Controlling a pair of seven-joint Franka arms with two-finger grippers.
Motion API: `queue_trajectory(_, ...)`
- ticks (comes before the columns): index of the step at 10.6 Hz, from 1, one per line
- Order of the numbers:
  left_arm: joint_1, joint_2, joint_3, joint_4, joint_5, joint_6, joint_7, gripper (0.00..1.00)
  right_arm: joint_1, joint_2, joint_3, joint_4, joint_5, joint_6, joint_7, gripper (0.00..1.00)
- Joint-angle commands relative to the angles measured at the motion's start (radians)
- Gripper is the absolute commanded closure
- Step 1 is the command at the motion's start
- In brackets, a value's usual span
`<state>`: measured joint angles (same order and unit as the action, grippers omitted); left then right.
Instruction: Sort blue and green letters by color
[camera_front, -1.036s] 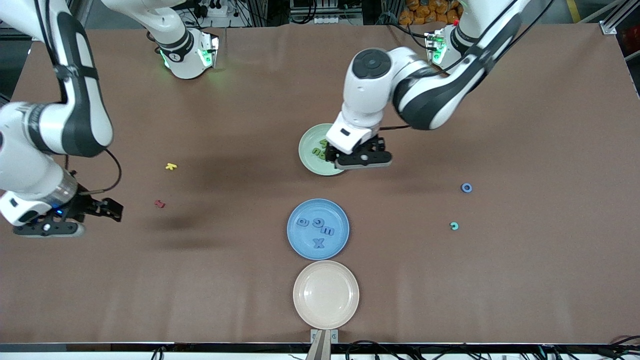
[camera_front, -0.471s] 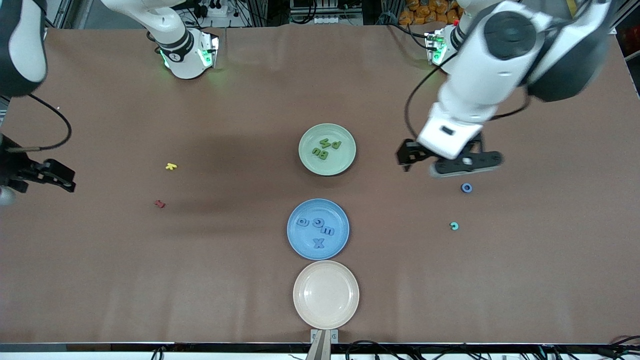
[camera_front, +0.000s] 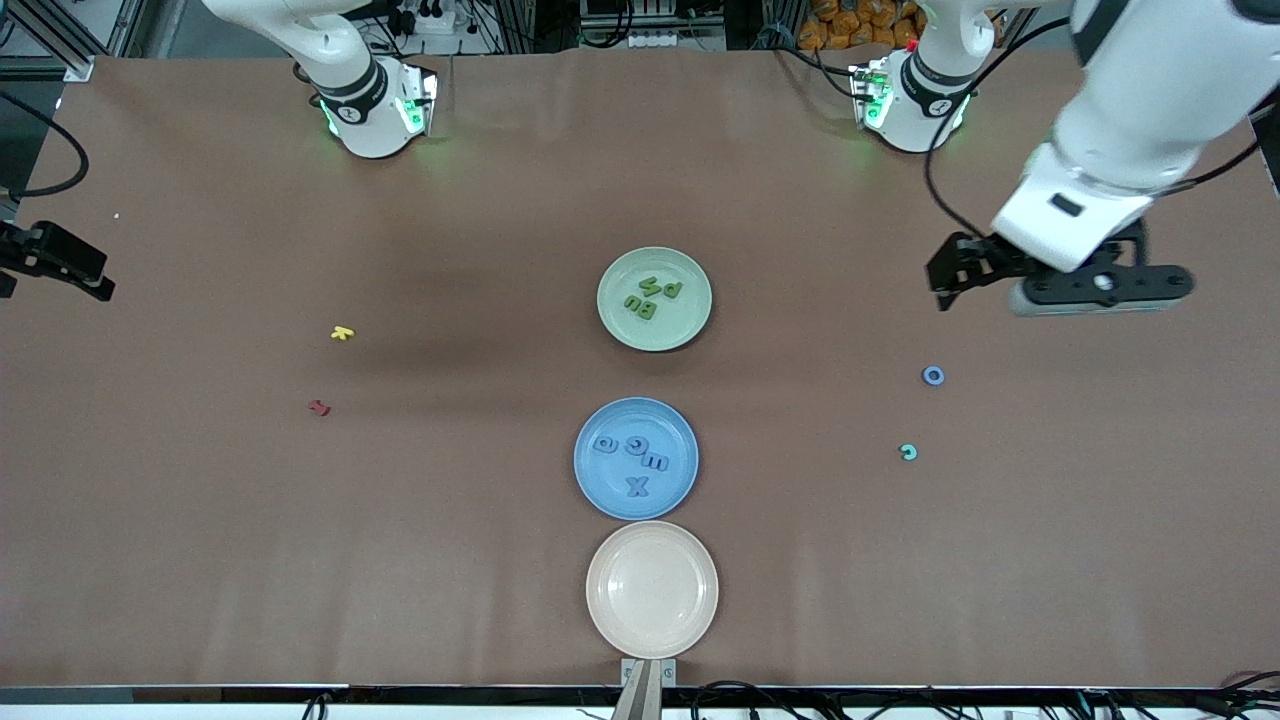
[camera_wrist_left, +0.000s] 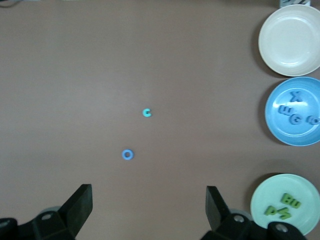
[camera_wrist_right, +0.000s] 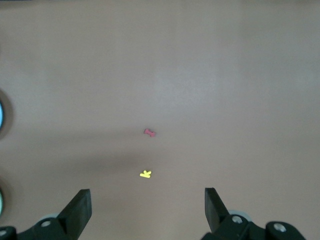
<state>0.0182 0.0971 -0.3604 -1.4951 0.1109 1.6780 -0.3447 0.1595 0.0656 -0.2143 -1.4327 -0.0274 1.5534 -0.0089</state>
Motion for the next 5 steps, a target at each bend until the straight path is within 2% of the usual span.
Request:
queue_trajectory(1,-0.001,-0.074,0.125,-0.022,-0.039,-0.050,0.112,0.00,0.018,-0.036,-0.002,-0.018,0.044,-0.012,0.122,0.00)
queue_trajectory(3,-0.001,-0.082,0.139,-0.021,-0.040,-0.082,0.112,0.00,0.017,-0.027,0.003,-0.014,0.047,-0.025,0.125,0.00)
queue_trajectory(5,0.005,-0.099,0.170,-0.024,-0.133,-0.087,0.116,0.00,0.017,-0.027,0.003,-0.021,0.046,-0.026,0.119,0.00)
